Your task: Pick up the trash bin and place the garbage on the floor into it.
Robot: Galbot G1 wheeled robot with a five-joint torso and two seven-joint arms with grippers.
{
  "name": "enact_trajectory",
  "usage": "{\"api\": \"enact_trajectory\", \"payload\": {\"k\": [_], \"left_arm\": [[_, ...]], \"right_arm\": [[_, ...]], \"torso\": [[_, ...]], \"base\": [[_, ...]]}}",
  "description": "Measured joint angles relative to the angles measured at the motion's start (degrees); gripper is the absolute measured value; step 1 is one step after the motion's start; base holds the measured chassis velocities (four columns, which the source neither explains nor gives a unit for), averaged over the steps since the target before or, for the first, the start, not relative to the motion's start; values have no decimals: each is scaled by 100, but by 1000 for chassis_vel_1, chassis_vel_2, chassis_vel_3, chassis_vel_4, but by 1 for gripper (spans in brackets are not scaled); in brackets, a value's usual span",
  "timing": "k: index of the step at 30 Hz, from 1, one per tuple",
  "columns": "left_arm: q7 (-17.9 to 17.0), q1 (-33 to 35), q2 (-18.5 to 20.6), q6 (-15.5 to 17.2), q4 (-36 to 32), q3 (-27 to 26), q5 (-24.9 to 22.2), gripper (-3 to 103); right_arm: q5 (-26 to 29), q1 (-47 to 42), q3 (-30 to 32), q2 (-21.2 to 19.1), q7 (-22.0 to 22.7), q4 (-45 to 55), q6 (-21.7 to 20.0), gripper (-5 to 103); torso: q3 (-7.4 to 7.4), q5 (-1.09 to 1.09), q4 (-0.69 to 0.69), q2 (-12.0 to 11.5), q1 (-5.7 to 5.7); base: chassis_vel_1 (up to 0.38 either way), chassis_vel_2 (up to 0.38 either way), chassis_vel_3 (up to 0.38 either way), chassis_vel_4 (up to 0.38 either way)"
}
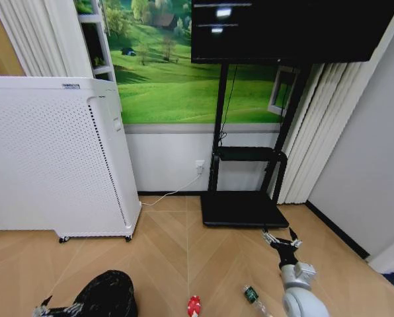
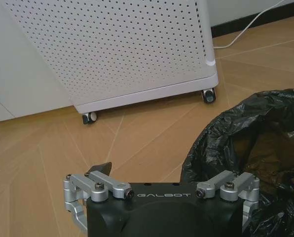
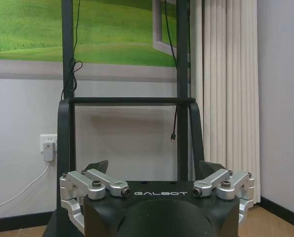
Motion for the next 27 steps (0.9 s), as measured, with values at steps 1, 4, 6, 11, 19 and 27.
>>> {"api": "enact_trajectory", "payload": {"k": [1, 4, 6, 11, 19, 27], "left_arm": [[0, 0, 0, 0, 0, 0, 0, 100], [106, -126, -26, -1, 149, 64, 1, 100], [163, -153, -37, -6, 198, 71, 16, 103], [422, -195, -81, -79, 285, 59, 70, 86], [481, -267, -131, -170, 305, 54, 121, 58], [469, -410, -122, -181, 329, 83, 123, 31]], "right_arm": [[0, 0, 0, 0, 0, 0, 0, 100], [-17, 0, 1, -5, -2, -2, -1, 100], [-22, 0, 4, -6, -3, -11, -1, 100], [-66, 4, -18, 5, -3, -18, 3, 100], [-113, 3, -49, 36, -19, -21, 42, 100], [-128, 11, -47, 41, -30, -40, 72, 100]], "torso": [[0, 0, 0, 0, 0], [0, 0, 0, 1, 0], [0, 0, 0, 1, 0], [1, 0, 0, 2, 0], [2, 0, 1, 2, 1], [2, 1, 0, 2, 1]], "base": [[0, 0, 0, 0], [0, 0, 0, 0], [0, 0, 0, 0], [0, 0, 0, 0], [0, 0, 0, 0], [0, 0, 0, 0]]}}
